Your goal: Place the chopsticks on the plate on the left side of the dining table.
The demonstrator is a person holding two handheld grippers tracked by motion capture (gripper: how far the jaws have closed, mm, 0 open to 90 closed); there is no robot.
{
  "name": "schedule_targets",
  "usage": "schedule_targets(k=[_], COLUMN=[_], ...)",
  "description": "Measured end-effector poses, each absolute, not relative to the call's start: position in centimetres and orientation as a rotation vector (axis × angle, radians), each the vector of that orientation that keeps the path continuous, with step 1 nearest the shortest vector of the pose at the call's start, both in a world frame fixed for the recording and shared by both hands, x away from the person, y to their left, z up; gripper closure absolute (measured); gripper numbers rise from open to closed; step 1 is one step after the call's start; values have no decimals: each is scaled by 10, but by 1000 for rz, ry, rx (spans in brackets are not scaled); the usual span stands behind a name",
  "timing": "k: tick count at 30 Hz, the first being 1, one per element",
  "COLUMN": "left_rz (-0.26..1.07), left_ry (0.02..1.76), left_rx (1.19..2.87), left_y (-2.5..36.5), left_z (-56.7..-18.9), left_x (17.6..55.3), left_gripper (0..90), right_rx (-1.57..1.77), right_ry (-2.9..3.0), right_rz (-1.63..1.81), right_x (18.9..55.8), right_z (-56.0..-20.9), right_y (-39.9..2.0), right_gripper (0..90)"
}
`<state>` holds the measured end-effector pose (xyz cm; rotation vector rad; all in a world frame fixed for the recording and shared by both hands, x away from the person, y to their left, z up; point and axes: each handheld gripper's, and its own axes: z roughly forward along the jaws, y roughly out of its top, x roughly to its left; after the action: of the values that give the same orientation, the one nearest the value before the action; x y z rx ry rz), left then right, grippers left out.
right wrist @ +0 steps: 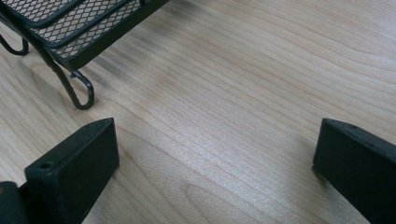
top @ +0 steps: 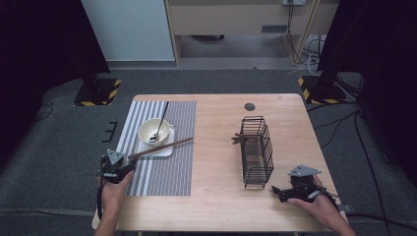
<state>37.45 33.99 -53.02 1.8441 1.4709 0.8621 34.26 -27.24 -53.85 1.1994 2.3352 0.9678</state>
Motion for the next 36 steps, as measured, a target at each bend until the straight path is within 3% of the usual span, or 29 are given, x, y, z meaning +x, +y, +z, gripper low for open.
schedule_targets(k=[36], left_rz=[880], left_ry=[1456], left_rx=[1848], left_y=[348], left_z=[-530], left_x=[382], left_gripper=[468], right_rx=[1199], right_ry=[2335], right_rz=[968], right_x=[343], right_z=[-539], right_y=[-272], right_gripper=[2])
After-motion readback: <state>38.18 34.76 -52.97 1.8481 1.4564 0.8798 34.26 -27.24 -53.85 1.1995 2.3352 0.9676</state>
